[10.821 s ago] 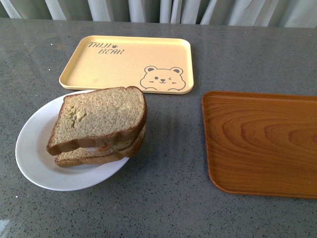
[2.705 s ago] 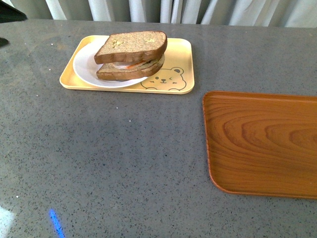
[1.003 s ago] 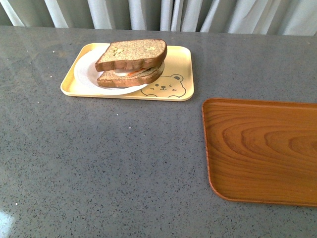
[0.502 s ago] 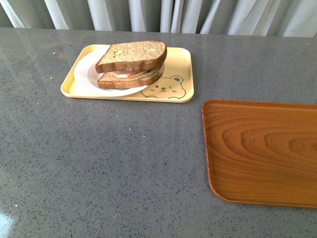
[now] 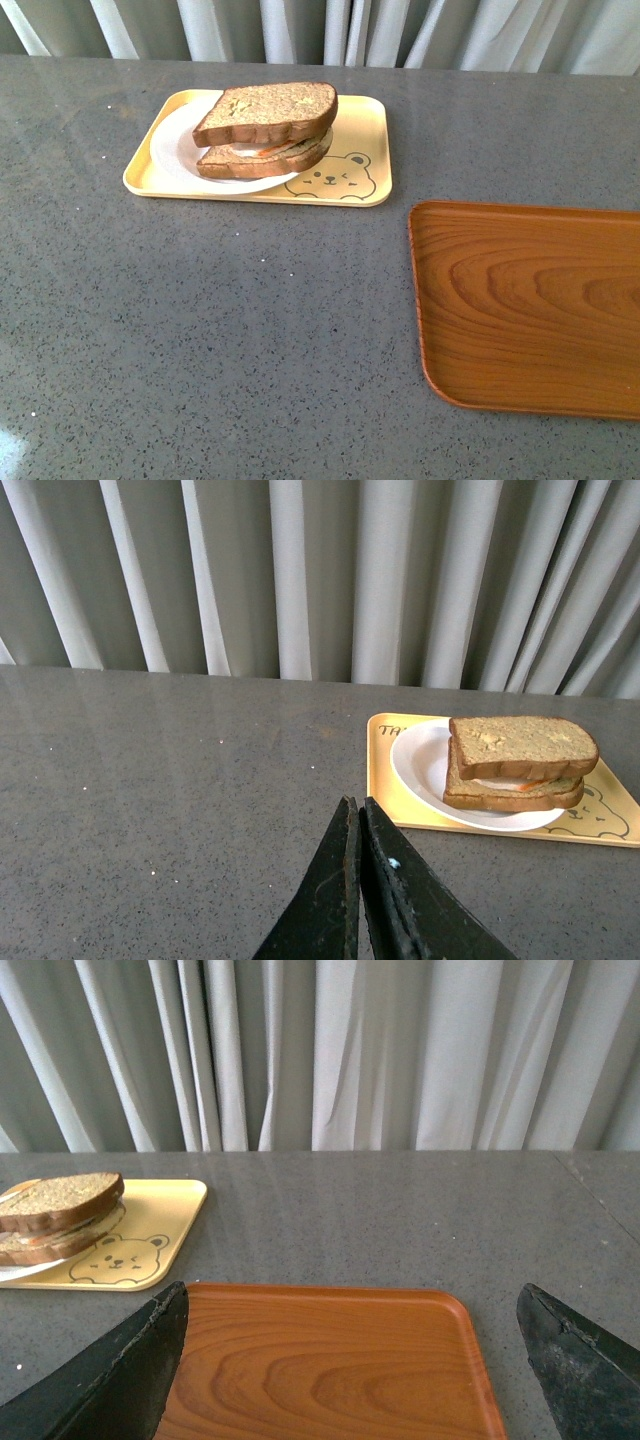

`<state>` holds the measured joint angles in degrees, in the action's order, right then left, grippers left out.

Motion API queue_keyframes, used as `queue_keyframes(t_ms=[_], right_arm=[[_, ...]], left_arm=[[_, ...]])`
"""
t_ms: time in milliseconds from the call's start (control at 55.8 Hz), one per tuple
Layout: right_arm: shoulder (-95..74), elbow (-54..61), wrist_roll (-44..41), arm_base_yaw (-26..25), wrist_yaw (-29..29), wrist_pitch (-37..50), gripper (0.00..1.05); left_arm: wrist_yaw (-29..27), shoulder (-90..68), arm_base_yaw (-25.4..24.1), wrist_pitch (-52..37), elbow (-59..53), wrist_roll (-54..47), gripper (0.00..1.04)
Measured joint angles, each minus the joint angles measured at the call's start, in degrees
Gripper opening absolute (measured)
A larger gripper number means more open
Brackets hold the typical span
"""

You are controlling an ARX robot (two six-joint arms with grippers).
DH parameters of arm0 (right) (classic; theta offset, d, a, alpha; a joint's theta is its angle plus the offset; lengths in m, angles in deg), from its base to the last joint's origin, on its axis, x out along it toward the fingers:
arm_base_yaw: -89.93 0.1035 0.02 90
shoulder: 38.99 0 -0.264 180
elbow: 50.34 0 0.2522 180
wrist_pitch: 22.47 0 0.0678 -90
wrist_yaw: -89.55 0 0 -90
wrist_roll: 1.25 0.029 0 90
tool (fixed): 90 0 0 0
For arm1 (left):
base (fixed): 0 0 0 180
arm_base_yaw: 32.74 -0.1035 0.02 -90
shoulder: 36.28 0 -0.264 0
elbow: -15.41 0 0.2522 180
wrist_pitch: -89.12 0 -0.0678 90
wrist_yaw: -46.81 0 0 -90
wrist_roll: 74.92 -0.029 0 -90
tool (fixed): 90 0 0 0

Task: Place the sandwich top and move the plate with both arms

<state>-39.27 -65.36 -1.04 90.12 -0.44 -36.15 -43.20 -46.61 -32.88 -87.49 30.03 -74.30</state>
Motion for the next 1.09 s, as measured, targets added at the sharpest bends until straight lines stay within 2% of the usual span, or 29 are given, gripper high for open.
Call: queue_keyframes(t_ms=[54, 125, 412, 484, 627, 770, 896, 1093], right_arm=[[0.0, 0.0, 0.0, 0.0, 0.0, 0.0, 0.96], [0.0, 0.0, 0.0, 0.0, 0.0, 0.0, 0.96], [0.0, 0.0, 0.0, 0.0, 0.0, 0.0, 0.96], [0.0, 0.0, 0.0, 0.0, 0.0, 0.0, 0.96], [0.0, 0.0, 0.0, 0.0, 0.0, 0.0, 0.96], [0.0, 0.0, 0.0, 0.0, 0.0, 0.0, 0.96], [0.0, 0.0, 0.0, 0.0, 0.0, 0.0, 0.96], [0.0, 0.0, 0.0, 0.0, 0.0, 0.0, 0.96]], left_arm=[[0.0, 1.9, 0.0, 2.2, 0.0, 0.0, 0.02], [0.0, 7.5, 0.0, 9.3, 0.0, 0.0, 0.02], [0.0, 9.4, 0.0, 10.4, 0.0, 0.0, 0.02], [0.0, 9.4, 0.0, 10.4, 0.0, 0.0, 0.18], [0.0, 9.4, 0.0, 10.4, 0.0, 0.0, 0.39], [0.0, 9.4, 0.0, 10.4, 0.0, 0.0, 0.73], [0.0, 9.4, 0.0, 10.4, 0.0, -0.1, 0.98], [0.0, 9.4, 0.0, 10.4, 0.0, -0.1, 0.96]])
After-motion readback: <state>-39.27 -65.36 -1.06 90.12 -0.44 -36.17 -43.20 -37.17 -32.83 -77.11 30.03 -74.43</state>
